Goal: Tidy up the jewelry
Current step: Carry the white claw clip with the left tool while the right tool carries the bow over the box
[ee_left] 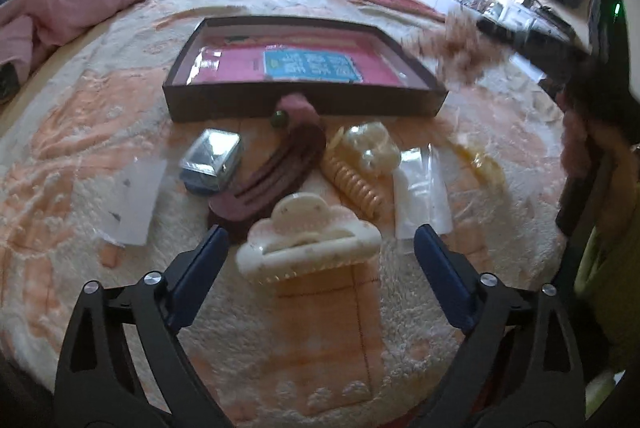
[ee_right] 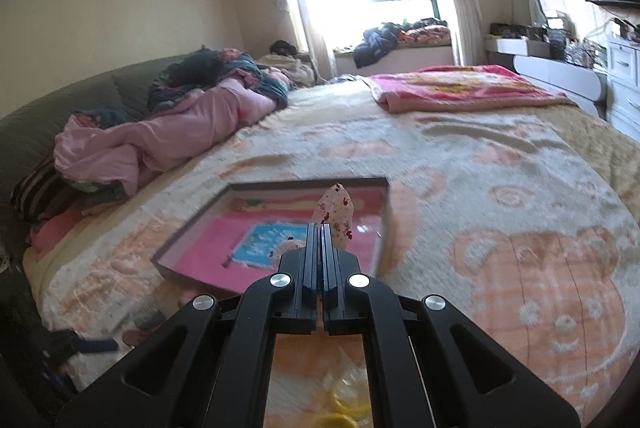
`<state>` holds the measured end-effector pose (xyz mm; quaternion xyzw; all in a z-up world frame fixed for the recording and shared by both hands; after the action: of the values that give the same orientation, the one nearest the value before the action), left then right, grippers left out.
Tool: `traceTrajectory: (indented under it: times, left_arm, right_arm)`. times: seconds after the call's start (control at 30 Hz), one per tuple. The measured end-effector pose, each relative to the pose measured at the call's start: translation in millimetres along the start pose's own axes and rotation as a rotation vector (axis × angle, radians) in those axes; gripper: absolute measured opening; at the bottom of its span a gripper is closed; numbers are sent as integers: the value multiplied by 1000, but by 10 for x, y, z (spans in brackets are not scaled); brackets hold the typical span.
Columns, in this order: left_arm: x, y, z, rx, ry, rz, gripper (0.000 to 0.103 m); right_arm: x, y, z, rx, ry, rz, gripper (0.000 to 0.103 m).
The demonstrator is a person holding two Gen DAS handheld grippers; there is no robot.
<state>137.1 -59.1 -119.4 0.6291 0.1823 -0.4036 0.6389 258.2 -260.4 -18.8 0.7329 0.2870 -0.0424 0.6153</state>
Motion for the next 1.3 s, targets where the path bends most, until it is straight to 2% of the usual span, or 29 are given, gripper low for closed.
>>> traceTrajectory:
  times: [0.13,0.27,0.3,0.37,0.47,0.6,0.73,0.9,1.07,1.3]
  left_arm:
    - [127,-73,-97,-54,45,-45,86]
    - [176,-84,-150,-91,52,-52,85]
    - [176,-90,-157,-90,57,-52,76]
    - [180,-104,-144,-85,71,-58,68]
    - [152,-120,-114,-77,75,-66,68]
    - [30,-91,-27,-84,39,-58,67]
    - [-71,141,61,-73,12,-9,67]
    - [-69,524,41,-63,13,60,67]
    - [53,1003,-158,-71,62,127,67]
    - [350,1378,-465,-75,144,127,67]
  right_arm:
    - [87,152,-131,-25,29,17,2]
    - [256,236,-220,-44,46,8,2]
    - [306,241,-234,-45,50,1,2]
    - [391,247,-247,-46,57,-12,2]
    - [529,233,-270,-57,65,-32,2]
    - [653,168,-236,-60,70,-60,2]
    - [744,97,-125,-35,68,-90,2]
    - [850,33,53,5,51,-117,2]
    - [933,-53,149,31,42,-152,2]
    - [969,-123,145,13,27,-179,2]
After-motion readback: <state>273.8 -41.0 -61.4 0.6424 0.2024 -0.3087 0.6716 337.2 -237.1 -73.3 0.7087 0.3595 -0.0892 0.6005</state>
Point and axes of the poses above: each gripper's, at about its wrist camera, not at the fingertips, and x roughly the way its jaws point, z to its right, y to its top, the point moved 8 cm from there along x, roughly the way its jaws point, and after that the axes turned 3 degrees about x, right-handed, at the moved point
